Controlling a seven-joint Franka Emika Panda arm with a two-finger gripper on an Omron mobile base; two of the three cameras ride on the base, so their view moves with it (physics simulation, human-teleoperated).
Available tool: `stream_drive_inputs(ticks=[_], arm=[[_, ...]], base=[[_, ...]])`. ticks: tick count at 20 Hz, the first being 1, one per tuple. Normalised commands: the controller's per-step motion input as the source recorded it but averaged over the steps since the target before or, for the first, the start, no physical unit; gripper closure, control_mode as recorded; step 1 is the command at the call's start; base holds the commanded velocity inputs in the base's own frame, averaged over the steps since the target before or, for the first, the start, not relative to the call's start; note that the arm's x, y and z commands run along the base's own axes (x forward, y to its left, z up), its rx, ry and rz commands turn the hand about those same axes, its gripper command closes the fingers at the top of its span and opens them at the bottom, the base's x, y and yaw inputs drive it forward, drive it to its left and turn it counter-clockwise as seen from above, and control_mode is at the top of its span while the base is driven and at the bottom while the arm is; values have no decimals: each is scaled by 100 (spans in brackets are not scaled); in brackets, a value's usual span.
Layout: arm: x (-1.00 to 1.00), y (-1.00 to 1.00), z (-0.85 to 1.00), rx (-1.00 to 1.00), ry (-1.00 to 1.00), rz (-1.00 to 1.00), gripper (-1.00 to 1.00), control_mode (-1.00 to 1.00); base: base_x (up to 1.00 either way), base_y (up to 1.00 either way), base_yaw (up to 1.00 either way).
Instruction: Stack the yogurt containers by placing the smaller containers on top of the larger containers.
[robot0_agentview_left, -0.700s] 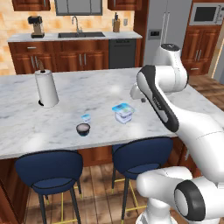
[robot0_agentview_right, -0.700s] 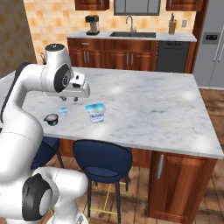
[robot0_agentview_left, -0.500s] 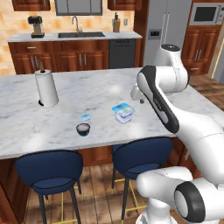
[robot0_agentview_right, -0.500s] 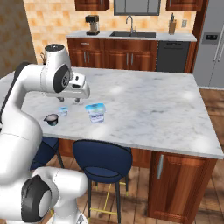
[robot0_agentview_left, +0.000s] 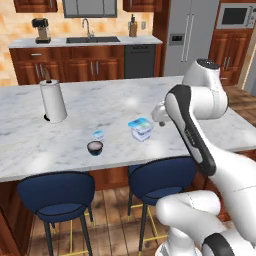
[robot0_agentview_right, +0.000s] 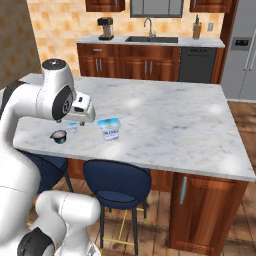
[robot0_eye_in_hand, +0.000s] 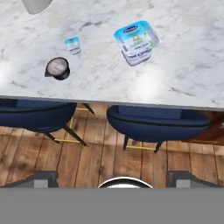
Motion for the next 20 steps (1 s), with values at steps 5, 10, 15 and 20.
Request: stream_drive_inputs(ticks=[5,10,15,20], arm=[[-27,23,0,15,-1,-2,-100,-100],[-11,36,0,11,0,-5,-100,-100],[-1,41,0,7,0,-12,-100,-100],[0,22,-11,5,0,-10,-100,-100]], base=[[0,0,0],[0,0,0],[0,0,0],[0,0,0]])
